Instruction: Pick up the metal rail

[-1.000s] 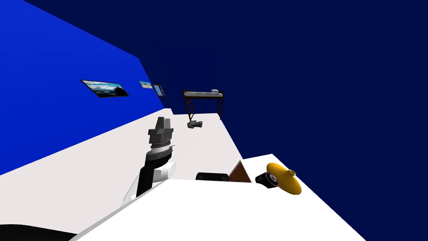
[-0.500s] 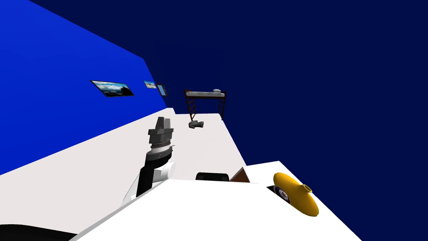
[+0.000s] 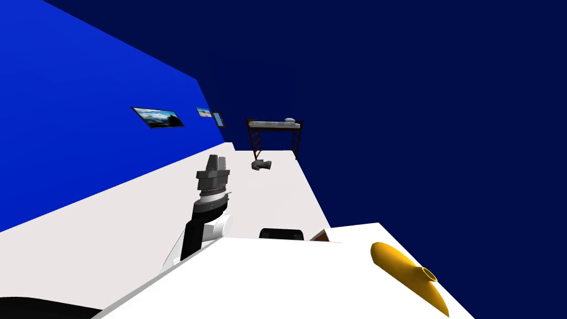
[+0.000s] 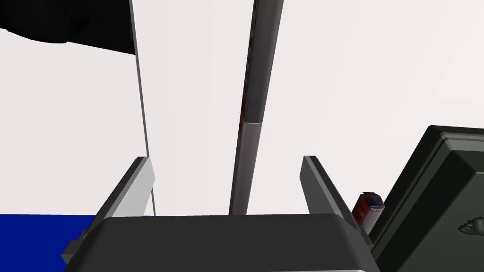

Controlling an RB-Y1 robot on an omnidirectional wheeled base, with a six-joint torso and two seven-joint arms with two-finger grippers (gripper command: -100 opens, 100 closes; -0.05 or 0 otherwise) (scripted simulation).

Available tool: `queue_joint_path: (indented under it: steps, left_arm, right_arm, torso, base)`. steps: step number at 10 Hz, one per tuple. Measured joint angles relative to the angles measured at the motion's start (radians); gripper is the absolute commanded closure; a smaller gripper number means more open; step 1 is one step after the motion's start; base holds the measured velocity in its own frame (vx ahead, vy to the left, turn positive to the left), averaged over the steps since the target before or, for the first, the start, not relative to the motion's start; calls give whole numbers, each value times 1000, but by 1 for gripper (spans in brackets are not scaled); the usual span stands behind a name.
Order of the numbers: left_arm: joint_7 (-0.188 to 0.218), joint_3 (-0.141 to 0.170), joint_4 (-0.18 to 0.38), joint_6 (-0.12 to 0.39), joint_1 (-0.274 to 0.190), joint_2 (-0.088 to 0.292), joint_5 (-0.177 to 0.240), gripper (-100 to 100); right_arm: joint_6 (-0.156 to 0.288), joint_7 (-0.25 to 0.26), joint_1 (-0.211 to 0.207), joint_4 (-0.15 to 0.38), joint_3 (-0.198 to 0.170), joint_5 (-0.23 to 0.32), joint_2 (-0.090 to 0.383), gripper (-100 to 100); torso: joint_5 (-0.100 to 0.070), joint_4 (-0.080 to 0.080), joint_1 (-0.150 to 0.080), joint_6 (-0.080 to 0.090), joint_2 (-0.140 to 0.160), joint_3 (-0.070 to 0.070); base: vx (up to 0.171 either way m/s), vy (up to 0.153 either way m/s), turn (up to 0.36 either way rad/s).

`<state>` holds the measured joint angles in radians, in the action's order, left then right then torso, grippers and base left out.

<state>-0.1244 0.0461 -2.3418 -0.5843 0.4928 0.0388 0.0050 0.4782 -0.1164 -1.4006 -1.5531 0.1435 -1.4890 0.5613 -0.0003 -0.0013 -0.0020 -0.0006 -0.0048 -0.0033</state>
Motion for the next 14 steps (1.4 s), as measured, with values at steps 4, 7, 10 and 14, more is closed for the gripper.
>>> queue_joint_path:
  steps: [4,7,10,14]
  left_arm:
    - [0,0,0,0,0,0,0,0]
    - [0,0,0,0,0,0,0,0]
    - [0,0,0,0,0,0,0,0]
    - [0,0,0,0,0,0,0,0]
  right_arm:
    - [55,1,-4,92,-10,-106,17,-100]
    - [55,3,15,110,-14,-97,8,-100]
    - [49,9,55,147,-24,-67,-20,100]
    - [51,9,54,147,-25,-68,-20,100]
  torso:
    - [0,0,1,0,1,0]
    - [0,1,2,1,6,3]
    - [0,1,2,0,6,4]
    - [0,2,0,0,7,4]
  base:
    - [64,-30,58]
    - [-2,-15,-17]
    - [-5,-15,-5]
    - [0,0,0]
